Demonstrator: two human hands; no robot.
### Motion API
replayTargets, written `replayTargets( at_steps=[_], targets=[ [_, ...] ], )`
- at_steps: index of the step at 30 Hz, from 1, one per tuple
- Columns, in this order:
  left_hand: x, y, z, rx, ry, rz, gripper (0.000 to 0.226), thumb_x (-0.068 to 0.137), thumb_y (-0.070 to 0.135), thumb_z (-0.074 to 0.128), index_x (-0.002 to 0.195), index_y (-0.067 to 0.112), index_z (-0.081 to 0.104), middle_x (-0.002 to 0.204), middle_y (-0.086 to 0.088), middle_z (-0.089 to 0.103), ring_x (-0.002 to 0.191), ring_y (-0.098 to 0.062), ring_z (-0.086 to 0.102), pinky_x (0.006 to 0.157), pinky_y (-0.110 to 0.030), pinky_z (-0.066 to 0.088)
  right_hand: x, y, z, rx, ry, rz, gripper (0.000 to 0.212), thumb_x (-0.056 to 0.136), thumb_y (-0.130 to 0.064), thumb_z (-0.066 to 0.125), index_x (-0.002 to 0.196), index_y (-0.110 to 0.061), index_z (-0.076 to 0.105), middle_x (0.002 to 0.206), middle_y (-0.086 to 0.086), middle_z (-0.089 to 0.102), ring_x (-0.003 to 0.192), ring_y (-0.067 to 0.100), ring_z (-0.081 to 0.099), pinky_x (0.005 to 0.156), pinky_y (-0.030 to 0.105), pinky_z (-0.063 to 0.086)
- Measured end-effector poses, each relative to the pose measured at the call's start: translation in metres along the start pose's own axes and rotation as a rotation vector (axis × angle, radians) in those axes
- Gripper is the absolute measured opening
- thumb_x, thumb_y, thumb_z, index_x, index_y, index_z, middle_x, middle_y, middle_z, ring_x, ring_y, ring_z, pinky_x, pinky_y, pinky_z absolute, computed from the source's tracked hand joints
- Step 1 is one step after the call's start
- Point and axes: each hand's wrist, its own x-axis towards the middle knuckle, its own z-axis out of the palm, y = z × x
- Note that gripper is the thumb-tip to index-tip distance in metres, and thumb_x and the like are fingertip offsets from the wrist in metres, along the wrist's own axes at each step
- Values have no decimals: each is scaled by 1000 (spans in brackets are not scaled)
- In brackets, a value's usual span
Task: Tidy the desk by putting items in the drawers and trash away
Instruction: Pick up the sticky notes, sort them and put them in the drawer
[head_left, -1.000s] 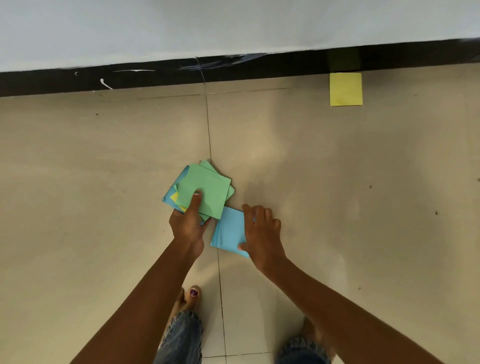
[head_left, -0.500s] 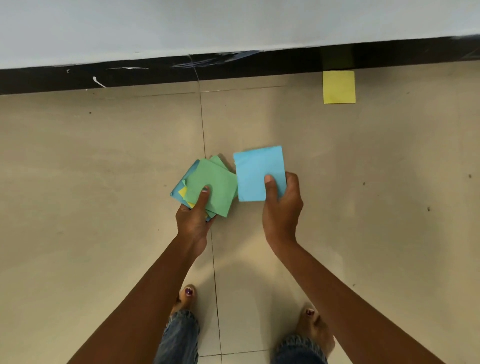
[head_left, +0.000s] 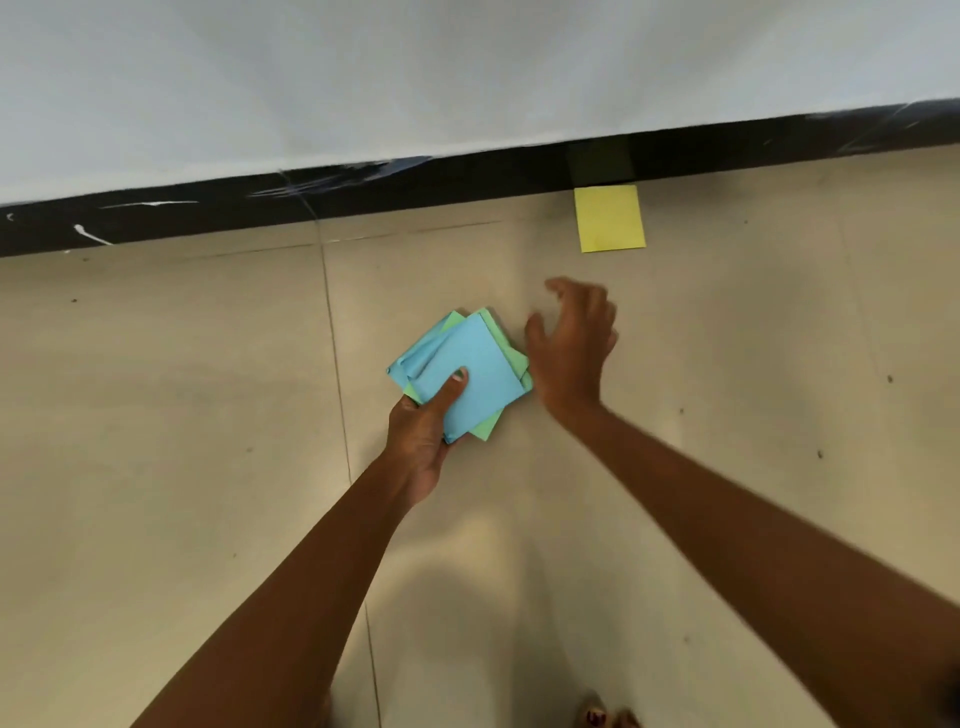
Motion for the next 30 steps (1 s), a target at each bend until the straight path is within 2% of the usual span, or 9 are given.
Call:
replayTargets(
  at_steps=[4, 8, 12, 16, 19, 22, 25, 28, 30],
  targets=[
    [18, -8, 15, 32, 25, 17, 21, 85, 17, 68, 103, 24, 63, 108, 2, 69, 93, -14, 66, 80, -31, 55, 86, 26, -2, -317, -35, -18, 47, 90, -30, 52, 132, -9, 43, 134, 14, 43, 124, 32, 37, 97, 41, 32],
    [26, -15, 12, 58, 49, 47, 21, 83, 20, 70, 102, 26, 64, 104, 6, 70, 93, -12, 67, 69, -25, 56, 124, 33, 2, -449, -75, -7, 55, 92, -42, 47, 130, -2, 41, 137, 18, 37, 125, 34, 36, 97, 43, 34],
    [27, -16, 15, 78, 90, 79, 20, 82, 20, 71, 100, 26, 64, 102, 6, 70, 90, -12, 67, 60, -21, 53, 128, 28, 8, -558, -32, -56, 41, 94, -26, 44, 125, 0, 45, 133, 21, 41, 120, 34, 40, 92, 42, 39],
    [27, -18, 16, 86, 111, 90, 21, 82, 21, 72, 101, 25, 64, 102, 5, 70, 93, -13, 66, 63, -23, 55, 148, 30, -10, -563, -70, -62, 35, 90, -3, 51, 125, 2, 48, 128, 23, 46, 119, 36, 44, 91, 44, 43],
    [27, -18, 16, 87, 113, 103, 20, 81, 20, 72, 99, 25, 64, 101, 6, 70, 91, -12, 67, 62, -22, 56, 158, 31, -28, -559, -110, -59, 32, 89, 3, 55, 121, 6, 53, 122, 25, 53, 114, 38, 51, 90, 43, 45],
    [24, -17, 18, 98, 125, 123, 22, 81, 19, 73, 100, 25, 63, 104, 4, 69, 93, -14, 66, 64, -23, 55, 143, 37, -34, -506, -115, -64, 26, 93, 4, 46, 116, 5, 56, 116, 23, 59, 108, 36, 57, 88, 40, 48],
    [8, -19, 19, 133, 141, 89, 26, 81, 18, 73, 103, 24, 61, 109, 0, 67, 99, -18, 64, 69, -28, 54, 99, 49, -42, -426, -179, -42, 28, 100, -10, 36, 115, 2, 56, 113, 20, 62, 106, 36, 59, 87, 41, 46],
    [-35, -33, 15, 173, 166, 4, 24, 81, 15, 72, 103, 21, 63, 113, -6, 67, 100, -22, 64, 78, -37, 54, 42, 59, -73, -406, -178, 65, 34, 102, -24, 29, 119, -9, 55, 119, 12, 58, 118, 31, 48, 94, 44, 37],
    [-73, -47, 5, 141, 169, -77, 30, 81, 15, 72, 110, 16, 64, 112, -8, 68, 95, -24, 65, 71, -36, 57, 6, 65, -97, -425, -87, 148, 30, 100, -24, 36, 118, -13, 57, 122, 8, 56, 119, 30, 44, 92, 43, 33]
  ],
)
